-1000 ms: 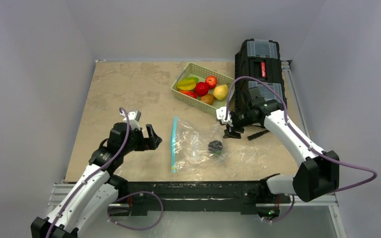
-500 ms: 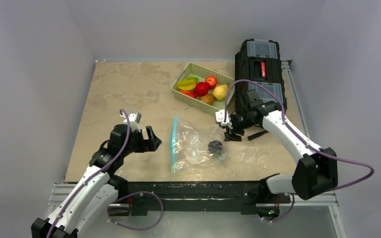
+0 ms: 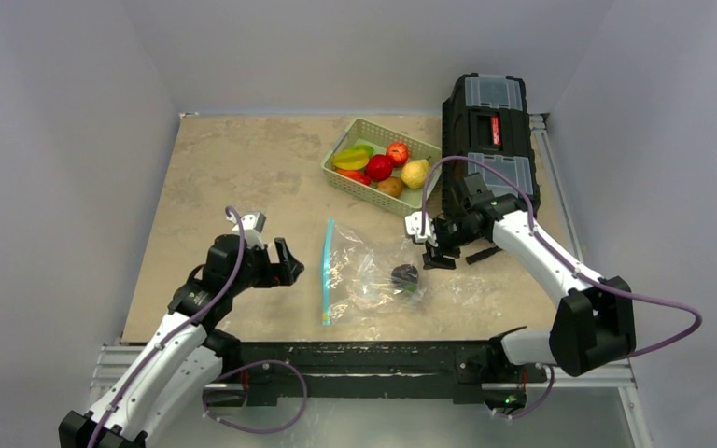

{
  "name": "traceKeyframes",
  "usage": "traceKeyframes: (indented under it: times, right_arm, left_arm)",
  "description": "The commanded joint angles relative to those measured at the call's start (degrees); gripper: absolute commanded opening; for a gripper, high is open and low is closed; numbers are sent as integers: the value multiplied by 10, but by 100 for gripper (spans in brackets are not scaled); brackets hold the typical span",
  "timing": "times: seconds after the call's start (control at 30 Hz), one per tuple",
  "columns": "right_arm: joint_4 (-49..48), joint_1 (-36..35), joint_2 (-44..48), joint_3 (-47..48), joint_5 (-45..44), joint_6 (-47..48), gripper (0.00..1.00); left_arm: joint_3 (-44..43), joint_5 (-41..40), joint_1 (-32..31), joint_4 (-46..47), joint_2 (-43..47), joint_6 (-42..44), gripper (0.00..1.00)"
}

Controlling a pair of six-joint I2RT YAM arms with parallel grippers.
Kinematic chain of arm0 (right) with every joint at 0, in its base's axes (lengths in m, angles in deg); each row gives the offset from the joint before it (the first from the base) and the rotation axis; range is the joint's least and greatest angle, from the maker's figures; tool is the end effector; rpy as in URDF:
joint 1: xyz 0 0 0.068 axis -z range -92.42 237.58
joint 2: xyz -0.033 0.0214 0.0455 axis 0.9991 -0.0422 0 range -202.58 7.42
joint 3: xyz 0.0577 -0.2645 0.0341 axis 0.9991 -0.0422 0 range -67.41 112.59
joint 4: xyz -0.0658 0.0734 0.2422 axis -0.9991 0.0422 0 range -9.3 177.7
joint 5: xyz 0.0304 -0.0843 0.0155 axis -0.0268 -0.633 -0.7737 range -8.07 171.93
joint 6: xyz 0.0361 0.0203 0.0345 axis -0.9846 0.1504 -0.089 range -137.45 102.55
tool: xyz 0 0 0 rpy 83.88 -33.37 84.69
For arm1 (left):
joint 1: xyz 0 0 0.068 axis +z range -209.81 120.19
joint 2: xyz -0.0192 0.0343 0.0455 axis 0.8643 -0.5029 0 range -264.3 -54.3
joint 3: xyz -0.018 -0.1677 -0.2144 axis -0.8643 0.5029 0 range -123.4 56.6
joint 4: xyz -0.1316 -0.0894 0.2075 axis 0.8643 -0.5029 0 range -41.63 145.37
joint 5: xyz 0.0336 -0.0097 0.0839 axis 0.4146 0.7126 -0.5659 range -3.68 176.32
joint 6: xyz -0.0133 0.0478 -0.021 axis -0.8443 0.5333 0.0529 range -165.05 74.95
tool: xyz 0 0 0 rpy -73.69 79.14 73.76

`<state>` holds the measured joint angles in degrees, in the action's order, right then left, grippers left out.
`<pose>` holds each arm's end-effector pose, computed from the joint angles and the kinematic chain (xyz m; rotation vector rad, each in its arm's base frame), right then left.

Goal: Open the zip-top bag and remove the fake food
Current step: Pick up the fake fruit from the zipper food storage bag.

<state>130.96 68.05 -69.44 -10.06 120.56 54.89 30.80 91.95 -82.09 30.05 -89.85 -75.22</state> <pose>0.2246 0.1032 0.2499 -1.8857 1.6098 0.5807 0.1341 -0.0588 0.2217 -0.0974 2.2468 -0.6155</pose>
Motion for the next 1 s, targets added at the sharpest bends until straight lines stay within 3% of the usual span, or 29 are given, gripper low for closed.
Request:
traceKeyframes:
  times: [0.0, 0.27, 0.6, 0.97]
  right_arm:
    - [-17, 2, 14, -14, -7, 21, 58]
    - [-25, 2, 13, -26, -17, 29, 60]
    - [-29, 3, 3, -39, -30, 52, 62]
    - [-38, 2, -3, -47, -42, 51, 63]
  left_arm:
    - [10, 8, -3, 16, 12, 12, 89]
    - [18, 10, -3, 19, 14, 8, 79]
    - [24, 24, -4, 32, -7, 5, 74]
    - [35, 42, -3, 52, -21, 1, 55]
